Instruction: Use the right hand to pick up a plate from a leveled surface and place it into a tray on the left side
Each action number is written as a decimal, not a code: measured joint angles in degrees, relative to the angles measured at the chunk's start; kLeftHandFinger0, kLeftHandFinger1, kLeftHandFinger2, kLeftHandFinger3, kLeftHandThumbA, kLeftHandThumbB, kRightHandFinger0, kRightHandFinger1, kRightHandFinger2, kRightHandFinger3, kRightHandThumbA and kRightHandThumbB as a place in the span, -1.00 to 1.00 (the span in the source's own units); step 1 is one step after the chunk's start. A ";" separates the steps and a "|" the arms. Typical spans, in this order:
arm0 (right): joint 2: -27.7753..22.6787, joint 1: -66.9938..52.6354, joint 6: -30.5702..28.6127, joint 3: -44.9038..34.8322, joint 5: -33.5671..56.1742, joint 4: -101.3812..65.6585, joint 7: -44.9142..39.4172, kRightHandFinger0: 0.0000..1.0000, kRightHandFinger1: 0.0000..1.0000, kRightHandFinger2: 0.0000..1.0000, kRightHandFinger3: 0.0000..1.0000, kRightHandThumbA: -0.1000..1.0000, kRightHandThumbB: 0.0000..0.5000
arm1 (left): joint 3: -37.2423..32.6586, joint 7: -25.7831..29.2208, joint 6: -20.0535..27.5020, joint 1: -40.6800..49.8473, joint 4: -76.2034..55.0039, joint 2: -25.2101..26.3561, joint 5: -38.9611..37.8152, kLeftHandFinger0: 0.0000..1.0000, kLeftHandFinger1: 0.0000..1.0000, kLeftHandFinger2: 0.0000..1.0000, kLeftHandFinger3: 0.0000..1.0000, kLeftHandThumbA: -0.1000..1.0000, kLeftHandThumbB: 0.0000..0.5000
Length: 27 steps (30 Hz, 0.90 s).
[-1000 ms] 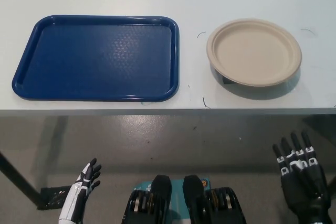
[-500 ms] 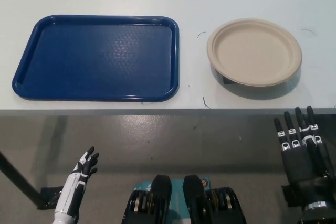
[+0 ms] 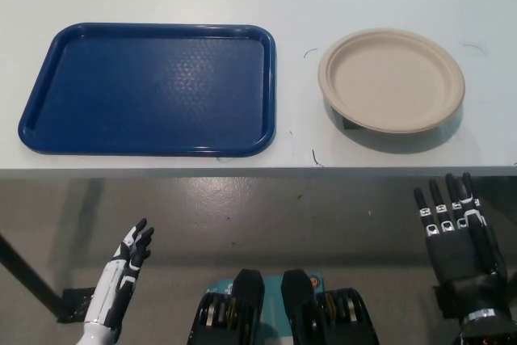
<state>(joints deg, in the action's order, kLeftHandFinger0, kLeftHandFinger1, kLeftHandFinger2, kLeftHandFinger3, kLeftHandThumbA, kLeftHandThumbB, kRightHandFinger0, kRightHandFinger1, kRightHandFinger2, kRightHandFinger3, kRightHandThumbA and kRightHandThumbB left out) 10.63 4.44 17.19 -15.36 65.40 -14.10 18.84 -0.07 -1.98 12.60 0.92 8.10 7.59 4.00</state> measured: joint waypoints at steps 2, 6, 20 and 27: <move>-0.04 0.24 -0.04 0.00 0.05 0.36 0.18 1.00 1.00 1.00 1.00 1.00 0.48 | 0.01 -0.06 0.07 0.00 0.00 0.00 0.00 1.00 1.00 1.00 1.00 0.85 -0.40; -0.08 1.14 -0.07 0.00 0.13 0.89 0.75 1.00 1.00 1.00 1.00 1.00 0.48 | 0.03 -0.11 0.13 0.00 0.03 0.00 0.04 1.00 1.00 1.00 1.00 0.84 -0.37; -0.10 4.41 -0.42 -0.14 0.22 3.00 1.50 1.00 1.00 1.00 1.00 1.00 0.50 | 0.02 -0.11 0.33 0.00 0.26 0.00 0.26 1.00 1.00 1.00 1.00 0.81 -0.41; -0.13 5.28 -0.60 -0.48 0.21 4.83 1.75 1.00 1.00 1.00 1.00 1.00 0.56 | 0.05 -0.11 0.41 0.01 0.26 0.00 0.39 1.00 1.00 1.00 1.00 0.78 -0.36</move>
<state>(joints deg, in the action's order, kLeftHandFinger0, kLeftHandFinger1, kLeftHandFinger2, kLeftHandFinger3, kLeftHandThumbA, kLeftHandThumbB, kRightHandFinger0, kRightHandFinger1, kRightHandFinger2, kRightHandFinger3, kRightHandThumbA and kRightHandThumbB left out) 10.50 9.72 16.59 -15.84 65.61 -9.27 20.59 -0.02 -2.09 13.01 0.93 8.37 7.60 4.38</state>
